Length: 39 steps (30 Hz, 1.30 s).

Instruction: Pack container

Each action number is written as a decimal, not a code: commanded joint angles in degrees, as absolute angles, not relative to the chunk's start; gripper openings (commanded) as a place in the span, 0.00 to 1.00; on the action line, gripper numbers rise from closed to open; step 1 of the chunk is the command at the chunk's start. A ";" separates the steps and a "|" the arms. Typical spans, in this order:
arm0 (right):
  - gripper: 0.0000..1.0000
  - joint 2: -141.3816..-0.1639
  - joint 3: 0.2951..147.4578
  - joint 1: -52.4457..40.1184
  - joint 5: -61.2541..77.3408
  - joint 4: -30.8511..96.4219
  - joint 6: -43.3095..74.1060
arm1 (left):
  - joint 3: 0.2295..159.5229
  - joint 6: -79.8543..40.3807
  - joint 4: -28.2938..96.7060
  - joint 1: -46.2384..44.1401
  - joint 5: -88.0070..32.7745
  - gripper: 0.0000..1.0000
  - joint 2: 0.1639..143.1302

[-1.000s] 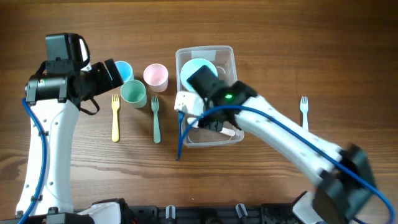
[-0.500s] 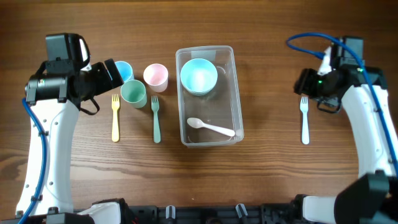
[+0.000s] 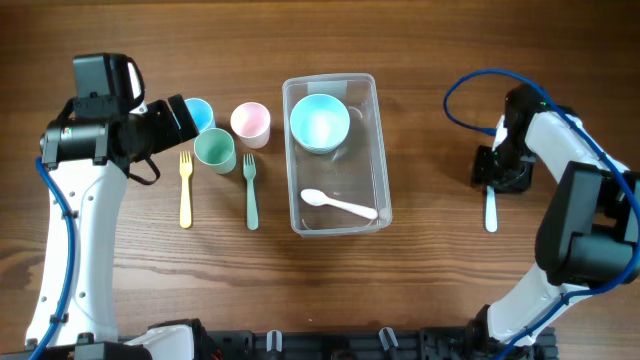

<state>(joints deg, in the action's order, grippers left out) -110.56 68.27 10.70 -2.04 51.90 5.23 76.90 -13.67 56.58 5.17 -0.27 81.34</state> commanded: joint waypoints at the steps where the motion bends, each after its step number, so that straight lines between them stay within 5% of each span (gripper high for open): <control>1: 0.33 -111.55 64.55 10.85 -4.10 49.06 4.62 | 78.02 -13.78 56.42 5.43 -0.56 1.00 81.45; 4: 0.11 -111.50 64.77 10.85 -4.08 48.25 4.71 | 78.02 -13.78 56.42 5.43 -0.54 1.00 81.45; 6: 0.04 -111.31 66.54 10.74 -3.99 50.19 6.20 | 78.02 -13.78 56.42 5.43 -0.56 1.00 81.45; 11: 0.04 -102.85 70.32 6.63 -1.43 52.27 6.28 | 78.02 -13.78 56.42 5.43 -0.56 1.00 81.45; 15: 0.04 -87.96 75.79 -6.24 -1.45 53.60 5.74 | 78.02 -13.78 56.42 5.43 -0.54 1.00 81.45; 19: 0.04 -79.59 78.54 -25.28 2.07 52.60 -11.05 | 78.02 -13.78 56.42 5.43 -0.56 1.00 81.45; 24: 0.04 -85.17 77.32 -40.18 8.40 53.12 -37.52 | 78.02 -13.78 56.42 5.43 -0.56 1.00 81.45; 37: 0.05 -105.56 77.14 -41.67 12.58 55.18 -44.95 | 78.02 -13.76 56.42 5.43 -0.56 1.00 81.45; 39: 0.13 -105.54 77.14 -41.67 12.58 55.35 -44.16 | 78.02 -13.78 56.42 5.43 -0.54 1.00 81.45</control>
